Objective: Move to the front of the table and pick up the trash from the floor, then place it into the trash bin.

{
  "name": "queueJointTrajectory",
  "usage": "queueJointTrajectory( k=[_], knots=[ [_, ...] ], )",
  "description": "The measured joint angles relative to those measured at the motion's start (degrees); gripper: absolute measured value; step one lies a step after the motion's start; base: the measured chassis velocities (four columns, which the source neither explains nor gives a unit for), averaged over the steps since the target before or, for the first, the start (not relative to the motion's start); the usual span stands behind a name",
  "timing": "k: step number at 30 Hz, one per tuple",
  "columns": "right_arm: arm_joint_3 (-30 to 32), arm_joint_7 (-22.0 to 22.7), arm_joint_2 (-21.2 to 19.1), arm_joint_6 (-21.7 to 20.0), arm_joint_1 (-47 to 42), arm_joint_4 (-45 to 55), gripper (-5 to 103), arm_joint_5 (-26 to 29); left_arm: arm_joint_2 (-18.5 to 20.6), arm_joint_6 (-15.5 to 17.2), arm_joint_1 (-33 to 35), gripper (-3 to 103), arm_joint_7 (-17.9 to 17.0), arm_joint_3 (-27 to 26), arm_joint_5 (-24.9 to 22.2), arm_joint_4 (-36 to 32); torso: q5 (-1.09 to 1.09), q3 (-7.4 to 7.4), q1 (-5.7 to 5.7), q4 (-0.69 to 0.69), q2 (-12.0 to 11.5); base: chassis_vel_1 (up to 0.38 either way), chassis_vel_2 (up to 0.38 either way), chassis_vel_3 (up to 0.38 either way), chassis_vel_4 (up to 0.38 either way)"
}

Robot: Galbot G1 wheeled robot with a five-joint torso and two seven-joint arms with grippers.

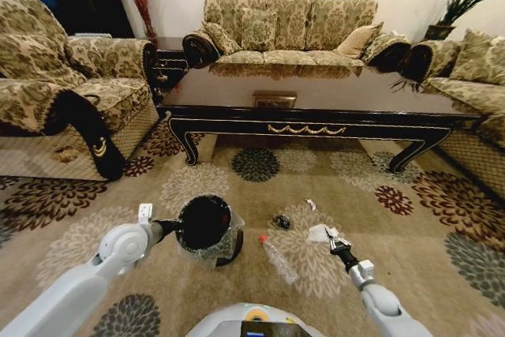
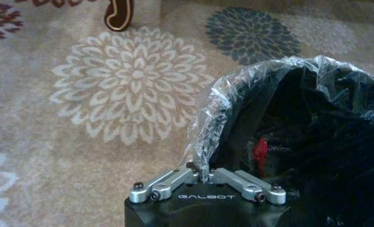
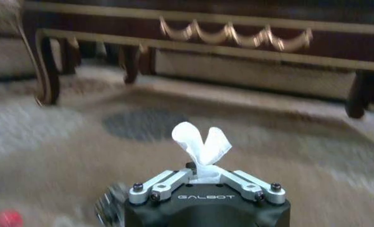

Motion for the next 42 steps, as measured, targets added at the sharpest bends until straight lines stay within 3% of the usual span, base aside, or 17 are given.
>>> queueJointTrajectory(
  k=[7,14,18,20,23,27,28,35,42],
  knots=[
    [2.2,2.9,-3.0,-3.0,-6.2,18.7,0,2.6,0.3,0.0,-2.0,0,-0.4,3.1,-0.1,0.3,-0.02,0.0,0.0,0.01,0.0,0.0,0.0,0.0,0.0],
    [2.1,5.4,-4.9,-5.8,-10.2,36.0,0,2.6,1.1,0.0,-6.6,0,-4.7,8.7,-5.7,-1.4,-0.01,0.0,0.0,0.0,0.0,0.0,0.0,0.0,0.0],
    [1.8,4.7,-5.3,-4.3,-10.5,38.0,0,-0.3,2.0,0.0,-9.0,0,-5.7,11.2,-7.9,-1.6,0.0,0.0,0.0,0.0,0.0,0.0,0.0,0.0,0.0],
    [1.6,2.8,-5.8,-2.4,-10.9,38.7,0,-4.1,2.8,0.0,-11.6,0,-6.8,13.9,-10.1,-2.0,0.0,0.0,0.0,0.01,0.0,0.0,0.0,0.0,0.0],
    [1.0,1.9,-6.3,-2.0,-11.9,39.6,0,-5.2,3.9,0.0,-15.5,0,-7.6,18.1,-11.7,-2.0,0.0,0.0,0.0,0.01,0.0,0.0,0.0,0.0,0.0],
    [0.2,0.0,-7.1,-1.8,-12.9,41.3,0,-6.0,4.6,0.0,-26.0,0,-10.0,28.2,-15.3,-0.9,0.02,0.0,0.0,0.01,0.0,0.0,0.0,0.0,0.0],
    [0.2,0.0,-7.1,-1.8,-12.9,41.3,0,-6.0,4.6,0.0,-26.0,0,-10.0,28.2,-15.3,-0.9,0.02,0.0,0.0,0.01,0.0,0.0,0.0,0.0,0.0],
    [0.6,-3.2,-8.7,-0.9,-15.2,43.5,0,-7.6,1.4,0.0,-38.2,0,-15.2,41.5,-19.3,0.7,0.01,0.0,0.0,0.0,0.0,0.0,0.0,0.0,0.0],
    [-0.1,-5.2,-9.0,1.2,-15.2,42.8,0,-13.3,-0.9,0.0,-43.5,0,-19.0,48.2,-22.8,0.7,0.01,0.0,0.0,0.0,0.0,0.0,0.0,0.0,0.0]
  ],
)
